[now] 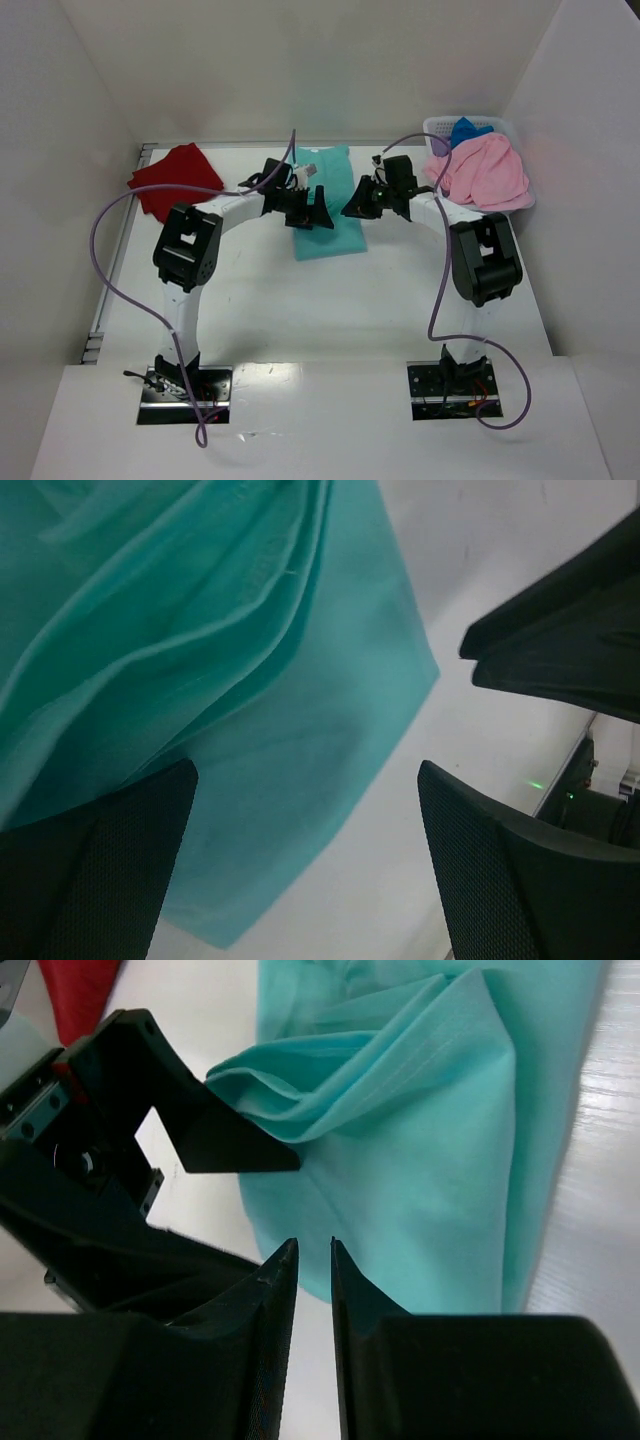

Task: Fold and stack the t-shirts
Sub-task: Fold the folded rectangular tshirt in 1/3 of the way

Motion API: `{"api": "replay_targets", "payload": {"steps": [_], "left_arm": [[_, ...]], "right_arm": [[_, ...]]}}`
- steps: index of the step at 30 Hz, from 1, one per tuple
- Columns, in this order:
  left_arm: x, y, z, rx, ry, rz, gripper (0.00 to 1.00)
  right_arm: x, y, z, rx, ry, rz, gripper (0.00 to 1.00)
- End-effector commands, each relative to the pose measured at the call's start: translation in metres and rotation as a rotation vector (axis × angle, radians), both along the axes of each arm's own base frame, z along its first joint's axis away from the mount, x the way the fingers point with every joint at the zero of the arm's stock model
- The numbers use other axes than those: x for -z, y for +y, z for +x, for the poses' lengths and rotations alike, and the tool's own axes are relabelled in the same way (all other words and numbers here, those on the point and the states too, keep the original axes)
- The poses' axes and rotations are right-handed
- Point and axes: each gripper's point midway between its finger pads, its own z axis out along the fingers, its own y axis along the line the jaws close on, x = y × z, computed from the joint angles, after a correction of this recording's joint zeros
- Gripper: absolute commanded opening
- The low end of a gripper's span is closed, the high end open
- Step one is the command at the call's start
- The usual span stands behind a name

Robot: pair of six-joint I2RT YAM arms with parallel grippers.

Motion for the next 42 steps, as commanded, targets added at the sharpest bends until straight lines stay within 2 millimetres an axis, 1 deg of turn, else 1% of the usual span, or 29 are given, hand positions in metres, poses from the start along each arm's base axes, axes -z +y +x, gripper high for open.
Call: {"api": "replay_targets", "payload": {"steps": [1,2,4,5,6,7,8,9,10,11,14,15,16,17,18,20,22,23,25,26,28,30,34,35,36,37,38,41,42], "left_arm": [[-0.003,0.007,0.030,-0.028,-0.043,-0.031,0.98],[-0.002,0.009,0.034,-0.028,-0.040,-0.040,0.98],[-0.009,0.013,0.044,-0.041,-0.072,-0.052,0.98],[-0.005,0.019,0.047,-0.053,-0.064,-0.048,0.98],[-0.011,0.017,0.054,-0.053,-0.084,-0.055,0.98],[-0.015,0.023,0.061,-0.068,-0.094,-0.058,0.98],[-0.010,0.030,0.064,-0.082,-0.086,-0.055,1.00],[-0.013,0.028,0.070,-0.082,-0.105,-0.061,1.00],[-0.021,0.031,0.078,-0.092,-0.125,-0.079,1.00],[-0.017,0.036,0.082,-0.103,-0.121,-0.077,1.00],[-0.025,0.035,0.095,-0.107,-0.140,-0.107,1.00],[-0.030,0.034,0.098,-0.107,-0.154,-0.112,1.00],[-0.028,0.034,0.101,-0.107,-0.154,-0.112,1.00],[-0.025,0.033,0.103,-0.107,-0.153,-0.111,1.00],[-0.035,0.032,0.109,-0.106,-0.179,-0.119,1.00],[-0.036,0.036,0.114,-0.115,-0.181,-0.119,1.00],[-0.041,0.040,0.118,-0.124,-0.182,-0.118,1.00],[-0.049,0.040,0.118,-0.124,-0.195,-0.122,1.00],[-0.063,0.051,0.123,-0.138,-0.227,-0.124,1.00],[-0.078,0.052,0.122,-0.137,-0.253,-0.131,1.00],[-0.087,0.057,0.119,-0.134,-0.264,-0.134,1.00],[-0.105,0.061,0.115,-0.119,-0.290,-0.151,1.00],[-0.121,0.057,0.094,-0.062,-0.286,-0.188,1.00],[-0.128,0.054,0.085,-0.033,-0.281,-0.219,1.00],[-0.126,0.053,0.081,-0.020,-0.269,-0.228,1.00],[-0.135,0.051,0.079,-0.003,-0.289,-0.244,1.00],[-0.132,0.043,0.070,0.024,-0.260,-0.261,1.00],[-0.129,0.023,0.053,0.085,-0.232,-0.304,1.00],[-0.126,0.011,0.046,0.103,-0.219,-0.311,1.00]], "right_arm": [[-0.006,0.000,0.022,0.014,-0.073,-0.010,0.25],[-0.011,0.001,0.026,0.014,-0.086,-0.007,0.26],[-0.001,0.001,0.030,0.023,-0.072,-0.019,0.26],[-0.002,0.002,0.034,0.023,-0.076,-0.018,0.26],[-0.002,0.002,0.034,0.023,-0.076,-0.018,0.28],[0.000,0.003,0.037,0.023,-0.075,-0.018,0.28],[0.002,0.004,0.040,0.023,-0.073,-0.019,0.28],[0.000,0.004,0.040,0.023,-0.072,-0.019,0.28],[0.007,0.004,0.040,0.023,-0.057,-0.023,0.28],[0.006,0.005,0.046,0.023,-0.065,-0.021,0.28],[0.012,0.007,0.052,0.023,-0.054,-0.024,0.29],[0.008,0.008,0.054,0.023,-0.063,-0.022,0.29],[0.017,0.007,0.053,0.023,-0.047,-0.026,0.29],[0.015,0.008,0.057,0.017,-0.060,-0.029,0.29],[0.020,0.009,0.061,0.017,-0.056,-0.030,0.29],[0.019,0.011,0.068,0.017,-0.060,-0.029,0.29],[0.034,0.012,0.072,0.011,-0.031,-0.044,0.29],[0.029,0.014,0.079,0.012,-0.044,-0.040,0.29],[0.039,0.013,0.085,0.016,-0.037,-0.060,0.29],[0.032,0.013,0.092,0.027,-0.060,-0.063,0.29],[0.031,0.008,0.099,0.044,-0.068,-0.067,0.29],[0.026,-0.009,0.115,0.085,-0.092,-0.068,0.29],[0.017,-0.026,0.137,0.123,-0.119,-0.062,0.29],[0.008,-0.025,0.141,0.124,-0.134,-0.058,0.29],[0.006,-0.033,0.145,0.136,-0.141,-0.070,0.29],[0.002,-0.038,0.149,0.146,-0.150,-0.069,0.29],[-0.002,-0.037,0.151,0.146,-0.160,-0.066,0.29],[-0.014,-0.036,0.142,0.129,-0.159,-0.053,0.29],[-0.030,-0.034,0.136,0.117,-0.178,-0.037,0.29]]}}
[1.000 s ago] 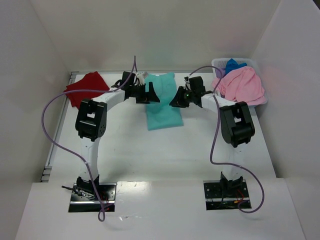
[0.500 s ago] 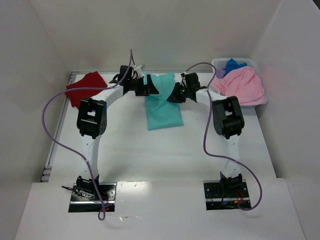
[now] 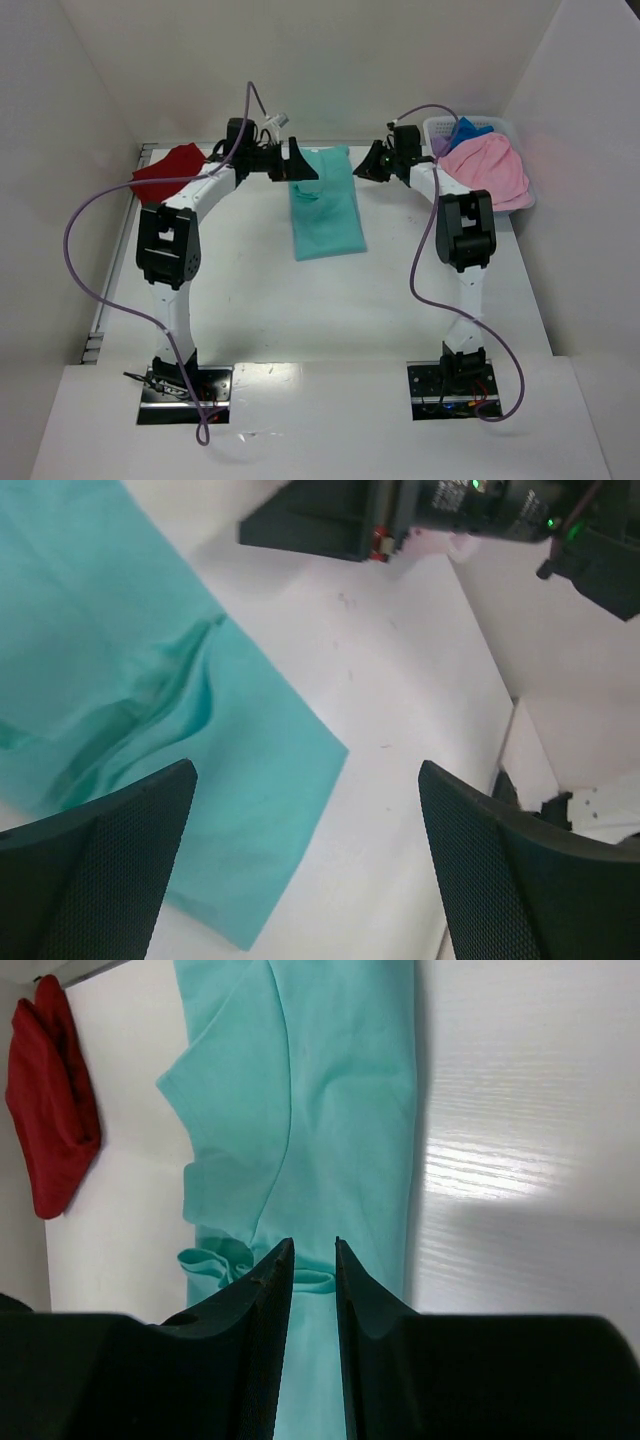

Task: Fold and stack the t-shirts
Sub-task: Fold the folded rectangular tshirt in 1/3 of the way

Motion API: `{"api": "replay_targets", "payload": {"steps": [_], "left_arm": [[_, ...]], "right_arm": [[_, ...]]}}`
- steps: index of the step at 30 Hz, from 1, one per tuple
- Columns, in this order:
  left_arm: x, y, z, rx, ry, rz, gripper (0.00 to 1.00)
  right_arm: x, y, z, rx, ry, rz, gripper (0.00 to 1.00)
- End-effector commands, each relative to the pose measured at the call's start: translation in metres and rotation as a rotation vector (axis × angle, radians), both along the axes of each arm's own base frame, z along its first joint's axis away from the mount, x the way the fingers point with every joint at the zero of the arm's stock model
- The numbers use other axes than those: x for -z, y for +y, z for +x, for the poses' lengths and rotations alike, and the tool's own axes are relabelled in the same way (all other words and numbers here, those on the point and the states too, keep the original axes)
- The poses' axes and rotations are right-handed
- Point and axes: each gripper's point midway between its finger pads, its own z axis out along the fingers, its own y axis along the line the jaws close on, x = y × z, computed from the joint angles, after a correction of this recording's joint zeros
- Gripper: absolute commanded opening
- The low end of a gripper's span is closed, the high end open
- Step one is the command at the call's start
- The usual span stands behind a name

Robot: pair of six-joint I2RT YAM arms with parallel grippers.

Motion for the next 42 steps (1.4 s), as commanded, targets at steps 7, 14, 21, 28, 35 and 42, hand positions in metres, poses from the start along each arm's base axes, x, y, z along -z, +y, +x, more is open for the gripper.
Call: {"api": "replay_targets", "payload": {"steps": [7,14,21,28,35,42], "left_arm": [[0.036,-0.064,-0.040,0.147,0.081,-0.081,1.00],[0.071,-0.057,-0.026,0.061,0.126,-0.052,0.92],[0.101,-0.045,-0.010,-0.029,0.194,-0.034,0.91],[0.119,-0.030,0.012,-0.154,0.217,0.054,0.91],[0.130,-0.014,0.026,-0.233,0.233,0.087,0.91],[0.139,0.004,0.034,-0.307,0.248,0.128,0.91]], "right_arm": [[-0.050,0.016,-0.048,-0.113,-0.074,0.088,0.13],[-0.013,0.039,-0.065,-0.186,0.002,0.108,0.09],[0.021,0.046,-0.059,-0.187,0.068,0.094,0.09],[0.044,0.048,-0.060,-0.186,0.105,0.062,0.09],[0.064,0.039,-0.061,-0.156,0.139,0.007,0.09],[0.066,0.026,-0.054,-0.117,0.125,-0.040,0.09]]}}
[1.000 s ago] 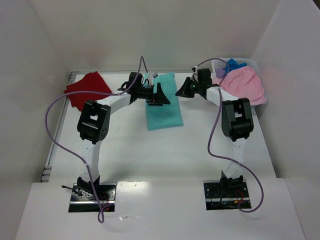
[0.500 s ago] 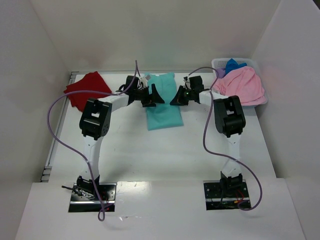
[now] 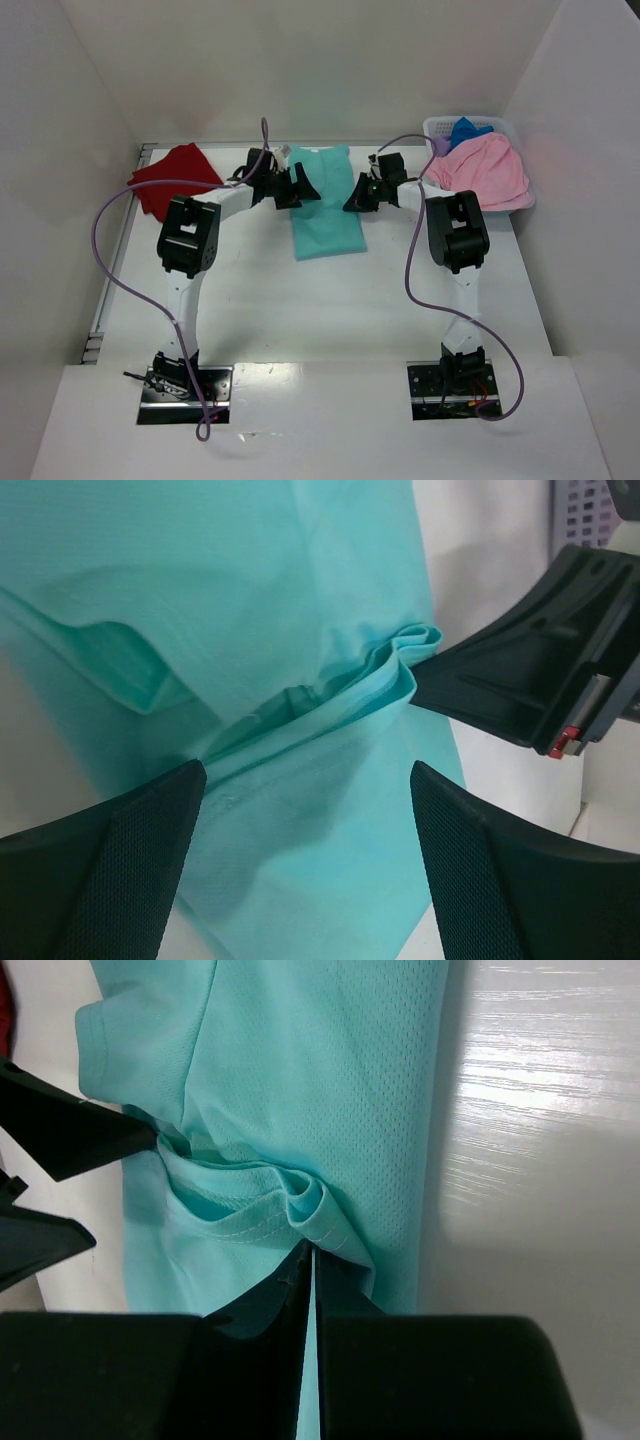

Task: Fold and stack the t-shirts
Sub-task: Fold the folded rectangular tshirt in 1/3 of the way

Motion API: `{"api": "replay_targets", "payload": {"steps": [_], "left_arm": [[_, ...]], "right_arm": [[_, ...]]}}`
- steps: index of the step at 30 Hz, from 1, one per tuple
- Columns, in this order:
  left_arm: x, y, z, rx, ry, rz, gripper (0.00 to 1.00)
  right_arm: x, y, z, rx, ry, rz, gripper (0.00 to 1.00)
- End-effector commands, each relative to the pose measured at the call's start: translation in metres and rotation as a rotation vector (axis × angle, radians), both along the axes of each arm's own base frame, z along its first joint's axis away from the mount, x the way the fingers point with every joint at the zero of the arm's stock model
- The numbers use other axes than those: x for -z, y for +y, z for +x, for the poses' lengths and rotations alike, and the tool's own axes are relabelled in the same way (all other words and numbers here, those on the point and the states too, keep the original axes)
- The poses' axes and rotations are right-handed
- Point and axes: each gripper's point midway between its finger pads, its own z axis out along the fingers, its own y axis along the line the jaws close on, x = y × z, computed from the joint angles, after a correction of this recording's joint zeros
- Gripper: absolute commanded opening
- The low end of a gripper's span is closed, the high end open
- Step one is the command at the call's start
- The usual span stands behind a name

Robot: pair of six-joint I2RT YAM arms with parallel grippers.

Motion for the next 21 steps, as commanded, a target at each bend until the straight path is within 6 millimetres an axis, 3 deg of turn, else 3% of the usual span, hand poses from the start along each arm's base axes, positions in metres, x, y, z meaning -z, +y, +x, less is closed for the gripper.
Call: {"api": "replay_targets", "payload": {"steps": [1,5,9,11,12,13,15,19,21], "left_arm": [[0.009,0.013,0.011,-0.064,0.020,0.042,0.91],[0.015,0.023,0.013,-0.083,0.020,0.077,0.94],[0.006,0.028,0.015,-0.082,-0.003,0.084,0.94],[-0.005,0.027,0.017,-0.071,-0.028,0.077,0.94],[-0.005,0.027,0.017,-0.070,-0.028,0.077,0.94],[-0.020,0.026,0.017,-0.058,-0.060,0.069,0.94],[-0.035,0.031,0.020,-0.062,-0.094,0.068,0.95],[-0.082,0.034,0.020,-0.048,-0.206,0.085,0.99],[-0.092,0.044,0.019,-0.059,-0.226,0.117,0.99]], "right_arm": [[-0.006,-0.006,0.012,0.013,-0.041,-0.045,0.09],[-0.004,-0.019,0.018,0.040,-0.050,-0.067,0.09],[-0.002,-0.028,0.023,0.061,-0.059,-0.090,0.09],[-0.002,-0.028,0.023,0.062,-0.059,-0.090,0.09],[-0.012,-0.032,0.028,0.072,-0.079,-0.086,0.09],[-0.016,-0.031,0.032,0.072,-0.091,-0.083,0.09],[-0.046,-0.031,0.036,0.070,-0.135,-0.046,0.09],[-0.132,-0.025,0.054,0.073,-0.314,0.010,0.11],[-0.154,-0.027,0.057,0.069,-0.355,-0.003,0.14]]}}
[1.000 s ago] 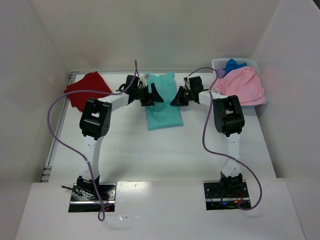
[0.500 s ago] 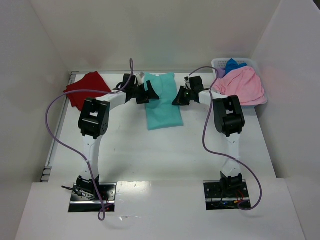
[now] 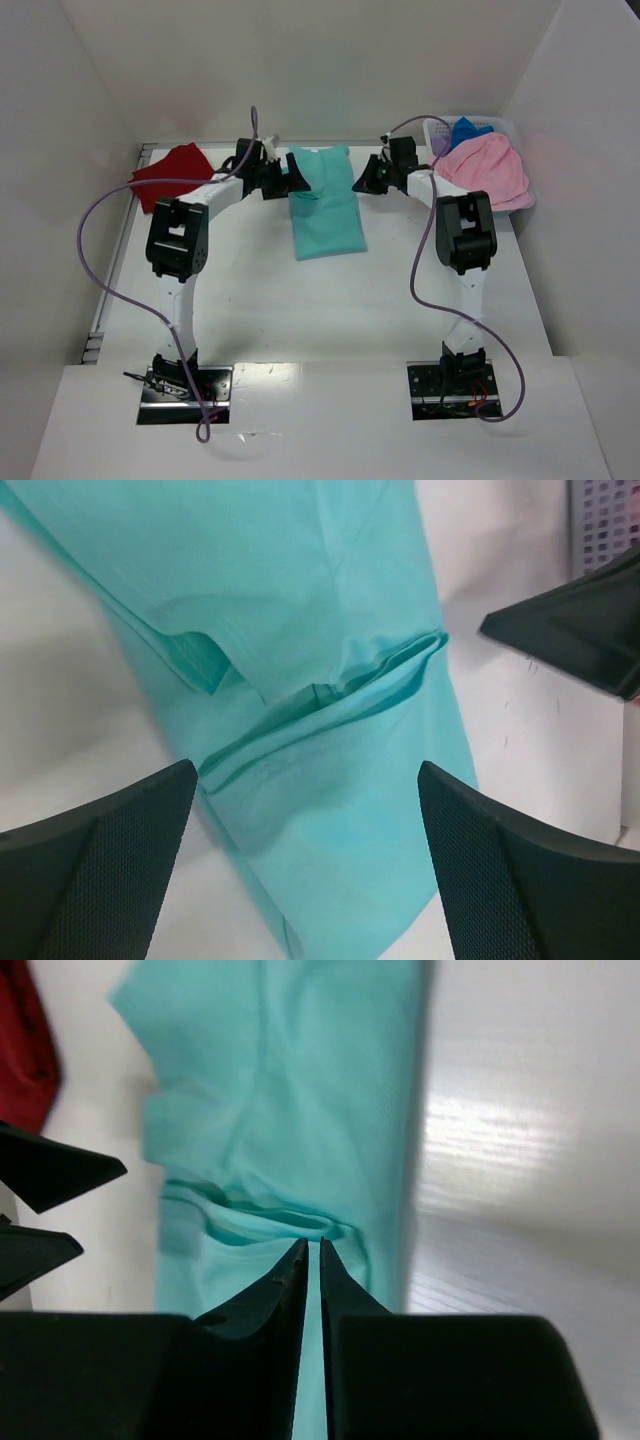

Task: Fold and stack the t-shirts
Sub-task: Fold the folded rectangular tshirt in 1/3 of the way

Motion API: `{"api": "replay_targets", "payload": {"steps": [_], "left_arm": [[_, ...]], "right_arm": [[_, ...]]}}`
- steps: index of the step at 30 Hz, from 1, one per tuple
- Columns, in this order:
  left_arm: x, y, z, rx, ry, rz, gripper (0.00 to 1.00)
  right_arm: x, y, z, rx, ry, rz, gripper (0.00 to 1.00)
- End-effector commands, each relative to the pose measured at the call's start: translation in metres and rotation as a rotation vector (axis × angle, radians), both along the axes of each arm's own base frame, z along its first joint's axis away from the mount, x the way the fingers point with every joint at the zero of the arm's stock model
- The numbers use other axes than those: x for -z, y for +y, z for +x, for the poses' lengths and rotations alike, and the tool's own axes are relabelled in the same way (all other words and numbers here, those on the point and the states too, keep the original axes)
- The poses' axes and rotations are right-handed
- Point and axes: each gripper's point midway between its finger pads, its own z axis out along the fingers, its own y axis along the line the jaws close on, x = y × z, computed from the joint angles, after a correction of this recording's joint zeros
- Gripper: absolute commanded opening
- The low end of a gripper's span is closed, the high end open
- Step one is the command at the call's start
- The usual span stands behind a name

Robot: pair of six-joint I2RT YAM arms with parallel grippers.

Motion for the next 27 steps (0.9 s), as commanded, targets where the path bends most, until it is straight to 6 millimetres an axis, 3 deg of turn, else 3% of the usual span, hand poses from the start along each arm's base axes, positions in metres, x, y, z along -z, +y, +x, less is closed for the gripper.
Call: {"api": "replay_targets", "payload": {"steps": [1,2,4,6,8,10,12,13,15,16,17,18,20,21,22,27], "left_arm": [[-0.079,0.015,0.006,-0.005,-0.186,0.038,0.99],[-0.081,0.018,0.004,-0.003,-0.196,0.057,0.99],[-0.096,0.025,-0.002,-0.020,-0.225,0.085,0.99],[-0.090,0.037,-0.008,-0.057,-0.218,0.140,0.99],[-0.095,0.037,-0.019,-0.064,-0.225,0.166,0.99],[-0.086,0.032,-0.033,-0.034,-0.196,0.176,0.99],[-0.073,0.020,-0.050,0.007,-0.140,0.183,0.99],[-0.070,0.018,-0.056,0.013,-0.127,0.192,0.99],[-0.052,0.010,-0.079,0.031,-0.076,0.205,0.99],[-0.051,0.012,-0.086,0.018,-0.056,0.193,0.99],[-0.046,0.007,-0.094,0.026,-0.037,0.191,0.99],[-0.027,0.006,-0.108,0.036,0.014,0.201,0.99],[-0.024,0.004,-0.123,0.033,0.048,0.193,0.99],[-0.018,-0.001,-0.131,0.054,0.065,0.194,0.99],[-0.016,-0.002,-0.142,0.054,0.085,0.189,0.99],[-0.005,-0.005,-0.169,0.029,0.144,0.182,0.99]], "right_arm": [[-0.135,-0.001,0.028,-0.006,-0.300,0.018,0.14],[-0.132,-0.002,0.026,-0.012,-0.293,0.008,0.16],[-0.149,-0.003,0.019,-0.012,-0.314,0.012,0.17],[-0.151,-0.008,0.014,0.002,-0.324,-0.007,0.20],[-0.148,-0.011,0.000,0.011,-0.320,-0.032,0.22],[-0.129,-0.015,-0.015,0.009,-0.282,-0.055,0.28],[-0.129,-0.012,-0.027,-0.007,-0.280,-0.061,0.33],[-0.111,-0.010,-0.041,-0.019,-0.231,-0.070,0.36],[-0.111,-0.010,-0.055,-0.021,-0.226,-0.078,0.40],[-0.094,-0.010,-0.067,-0.018,-0.188,-0.100,0.47],[-0.090,-0.012,-0.074,-0.019,-0.176,-0.103,0.52],[-0.093,-0.009,-0.082,-0.023,-0.184,-0.108,0.56],[-0.073,-0.009,-0.100,-0.025,-0.130,-0.120,0.62],[-0.070,-0.012,-0.106,-0.019,-0.118,-0.129,0.62],[-0.054,-0.015,-0.117,-0.023,-0.072,-0.141,0.64],[-0.045,-0.020,-0.137,-0.012,-0.036,-0.136,0.65]]}}
